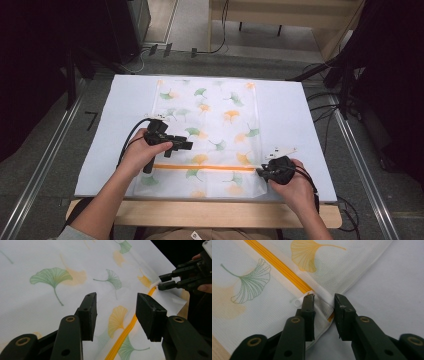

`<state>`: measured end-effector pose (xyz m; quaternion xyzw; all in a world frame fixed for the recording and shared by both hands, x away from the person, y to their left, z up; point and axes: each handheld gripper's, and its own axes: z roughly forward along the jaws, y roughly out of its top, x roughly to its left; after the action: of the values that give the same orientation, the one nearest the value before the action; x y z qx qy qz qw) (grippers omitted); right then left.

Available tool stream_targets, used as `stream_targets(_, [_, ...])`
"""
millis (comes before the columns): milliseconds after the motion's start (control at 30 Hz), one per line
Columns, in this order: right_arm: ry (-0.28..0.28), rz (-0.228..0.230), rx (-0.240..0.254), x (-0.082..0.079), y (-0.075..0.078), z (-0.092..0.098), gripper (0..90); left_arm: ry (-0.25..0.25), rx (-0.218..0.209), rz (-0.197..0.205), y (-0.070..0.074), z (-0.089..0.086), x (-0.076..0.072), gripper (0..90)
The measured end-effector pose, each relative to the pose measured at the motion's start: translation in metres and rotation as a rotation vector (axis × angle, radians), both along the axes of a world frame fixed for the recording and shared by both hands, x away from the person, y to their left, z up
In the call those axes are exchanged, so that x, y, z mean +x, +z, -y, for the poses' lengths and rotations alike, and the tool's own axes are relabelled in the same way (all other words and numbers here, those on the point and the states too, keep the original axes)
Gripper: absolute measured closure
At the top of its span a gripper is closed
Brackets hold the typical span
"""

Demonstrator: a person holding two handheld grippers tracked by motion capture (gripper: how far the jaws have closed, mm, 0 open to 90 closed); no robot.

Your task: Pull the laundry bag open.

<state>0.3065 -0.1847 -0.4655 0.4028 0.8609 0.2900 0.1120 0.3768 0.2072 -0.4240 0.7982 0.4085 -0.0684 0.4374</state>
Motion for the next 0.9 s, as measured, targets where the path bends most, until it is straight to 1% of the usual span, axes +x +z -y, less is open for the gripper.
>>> stream_targets(33, [0.0, 0.0, 0.0, 0.0, 0.0, 0.0, 74.6, 0.002, -0.009, -0.002, 0.0, 0.001, -0.001, 52.4])
stream_targets(67, [-0.005, -0.011, 0.005, 0.001, 0.001, -0.001, 79.3, 0.002, -0.03, -0.001, 0.0, 0.005, -0.002, 54.0])
stream_targets(100, [-0.005, -0.011, 0.005, 0.001, 0.001, -0.001, 79.3, 0.002, -0.03, -0.001, 0.0, 0.005, -0.002, 54.3])
stream_targets(133, [-0.007, -0.021, 0.021, 0.002, 0.0, -0.001, 83.6, -0.008, -0.034, -0.003, 0.0, 0.007, -0.002, 54.6])
stream_targets(167, [-0.007, -0.021, 0.021, 0.002, 0.0, -0.001, 83.6, -0.013, -0.04, -0.006, 0.0, 0.009, -0.003, 54.6])
stream_targets(267, [-0.025, -0.051, 0.042, 0.004, 0.001, 0.001, 84.7, -0.027, -0.041, -0.016, -0.002, 0.014, -0.005, 55.5])
stream_targets(367, [-0.04, -0.085, 0.077, 0.007, 0.001, 0.004, 85.1, -0.042, -0.047, -0.03, -0.003, 0.017, -0.006, 57.6])
stream_targets(433, [-0.039, -0.096, 0.09, 0.008, 0.002, 0.005, 85.2, -0.041, -0.058, -0.031, -0.003, 0.021, -0.008, 59.4])
stream_targets(500, [-0.042, -0.094, 0.098, 0.009, 0.004, 0.006, 85.2, -0.043, -0.059, -0.032, -0.002, 0.023, -0.01, 61.5])
stream_targets(633, [-0.046, -0.09, 0.125, 0.008, 0.009, 0.008, 85.1, -0.062, -0.064, -0.004, -0.002, 0.031, -0.013, 64.9])
stream_targets(667, [-0.051, -0.083, 0.139, 0.008, 0.011, 0.009, 85.1, -0.073, -0.065, -0.005, -0.002, 0.033, -0.014, 65.1])
stream_targets(700, [-0.051, -0.083, 0.139, 0.008, 0.011, 0.009, 85.1, -0.08, -0.068, -0.001, -0.002, 0.035, -0.015, 65.1])
stream_targets(767, [-0.049, -0.078, 0.157, 0.008, 0.013, 0.011, 85.1, -0.1, -0.06, 0.001, -0.004, 0.04, -0.017, 65.2])
stream_targets(900, [-0.054, -0.075, 0.17, 0.008, 0.015, 0.012, 85.0, -0.116, -0.054, 0.006, -0.006, 0.047, -0.02, 65.4])
